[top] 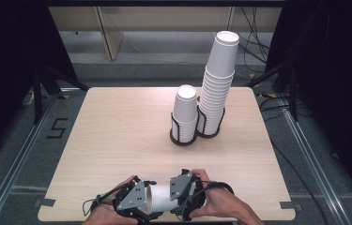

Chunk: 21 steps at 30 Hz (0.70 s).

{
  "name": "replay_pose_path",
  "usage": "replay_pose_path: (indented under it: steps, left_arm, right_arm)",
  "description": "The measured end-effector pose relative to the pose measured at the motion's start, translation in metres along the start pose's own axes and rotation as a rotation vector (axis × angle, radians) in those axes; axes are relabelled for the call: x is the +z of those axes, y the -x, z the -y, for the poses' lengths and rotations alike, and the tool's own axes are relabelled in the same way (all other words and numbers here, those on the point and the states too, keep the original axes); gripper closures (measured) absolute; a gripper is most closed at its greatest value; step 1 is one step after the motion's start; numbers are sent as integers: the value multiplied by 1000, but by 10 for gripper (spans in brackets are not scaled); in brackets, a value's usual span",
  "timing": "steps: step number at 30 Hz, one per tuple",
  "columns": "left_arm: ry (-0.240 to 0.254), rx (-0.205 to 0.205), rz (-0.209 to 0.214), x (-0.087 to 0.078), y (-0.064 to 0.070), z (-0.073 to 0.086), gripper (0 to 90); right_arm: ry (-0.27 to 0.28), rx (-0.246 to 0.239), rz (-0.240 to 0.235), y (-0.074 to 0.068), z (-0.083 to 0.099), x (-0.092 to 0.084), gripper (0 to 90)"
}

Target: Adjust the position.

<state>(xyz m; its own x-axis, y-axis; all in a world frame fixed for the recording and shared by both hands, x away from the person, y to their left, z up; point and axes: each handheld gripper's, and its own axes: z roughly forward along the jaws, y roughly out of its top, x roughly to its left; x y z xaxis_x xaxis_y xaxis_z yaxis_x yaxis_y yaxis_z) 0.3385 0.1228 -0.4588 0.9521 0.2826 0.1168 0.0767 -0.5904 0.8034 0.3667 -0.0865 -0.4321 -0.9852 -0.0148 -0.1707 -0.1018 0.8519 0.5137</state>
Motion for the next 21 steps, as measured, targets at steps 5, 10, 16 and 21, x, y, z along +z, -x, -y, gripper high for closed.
replay_pose_path:
  steps: [5, 10, 16, 21]
  left_arm:
    - [-12, -6, 9, 0, 4, -5, 127]
    - [-2, -32, 6, -1, 5, -7, 126]
    - [6, -45, 8, 0, 5, -6, 116]
    - [117, -116, -2, -1, 0, -2, 66]
  right_arm:
    - [-31, -52, 6, -2, -3, 7, 187]
    - [-61, 29, -8, -9, -2, 5, 205]
    - [-40, 2, -16, -9, -3, 9, 224]
    - [41, 19, -46, -3, 1, 5, 218]
